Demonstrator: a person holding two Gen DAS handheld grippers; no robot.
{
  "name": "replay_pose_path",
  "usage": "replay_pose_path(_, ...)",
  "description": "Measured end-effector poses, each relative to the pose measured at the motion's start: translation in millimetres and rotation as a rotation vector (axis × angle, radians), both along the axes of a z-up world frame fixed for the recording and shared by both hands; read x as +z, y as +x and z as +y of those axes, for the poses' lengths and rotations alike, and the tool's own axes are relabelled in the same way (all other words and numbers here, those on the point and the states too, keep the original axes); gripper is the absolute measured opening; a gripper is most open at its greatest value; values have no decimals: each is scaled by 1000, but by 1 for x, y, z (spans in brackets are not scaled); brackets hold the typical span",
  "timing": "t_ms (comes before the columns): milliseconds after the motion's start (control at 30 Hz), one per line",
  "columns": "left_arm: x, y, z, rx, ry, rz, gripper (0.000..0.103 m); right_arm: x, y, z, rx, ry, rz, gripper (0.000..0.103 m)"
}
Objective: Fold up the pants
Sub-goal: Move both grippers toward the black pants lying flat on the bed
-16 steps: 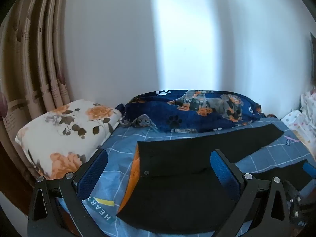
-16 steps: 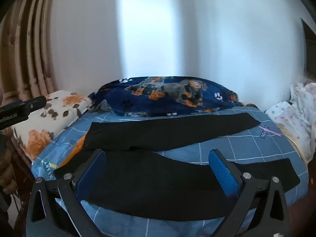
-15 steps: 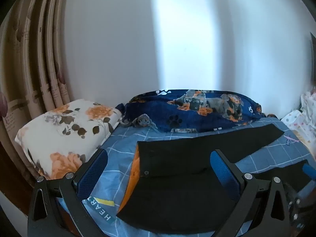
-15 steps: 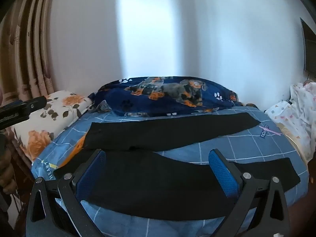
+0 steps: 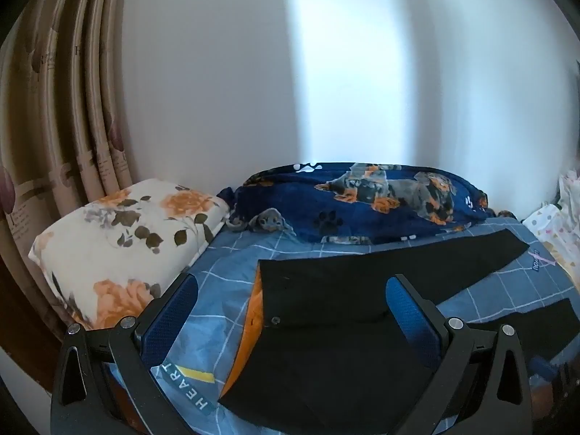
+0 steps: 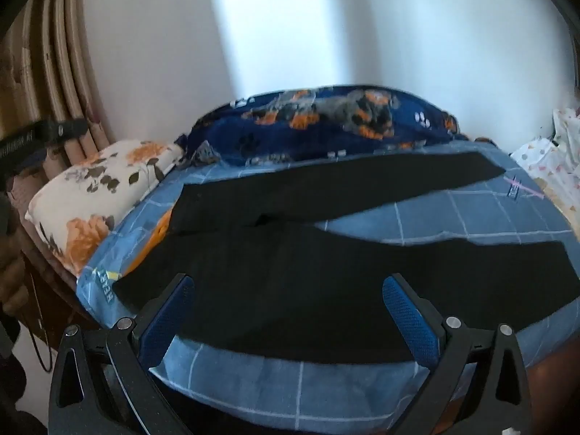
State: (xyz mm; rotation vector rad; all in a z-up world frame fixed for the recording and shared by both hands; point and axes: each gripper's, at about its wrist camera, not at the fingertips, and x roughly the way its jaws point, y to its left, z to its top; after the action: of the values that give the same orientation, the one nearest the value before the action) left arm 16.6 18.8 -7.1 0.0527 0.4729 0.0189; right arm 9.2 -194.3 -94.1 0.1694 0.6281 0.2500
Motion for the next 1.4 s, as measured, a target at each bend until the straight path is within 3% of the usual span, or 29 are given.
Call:
replay_pose_path(200,-6,6,4,4,7,5,103,0,-55,72,-77,-86,5,103)
replay_pose_path(633,-26,12,7,9,14,25,103,4,-47,60,-77,-96,17,103)
replay_pose_path(800,-26,14,10,8,15,32,103,4,-45,63,-80,-234,-33,103)
replay_pose_path(900,-28,15,12,5,14,36,103,0,-39,62,-48,-398,-76,103)
replay_pose_path(1033,-33,19,19,5,18,47,103,-20,-22,33,-15,-592,-80,103)
replay_pose_path(1100,-32,30,19,8,17,60,103,-34,-3,1,-15,-663,-37,103)
replay_pose_path(1267,-31,38,19,17,12,67,103,-45,36,-64,-49,-654,99,103)
replay_pose_path(1400,-30,43,23,19,16,64,103,-57,50,-93,5,-616,221,103)
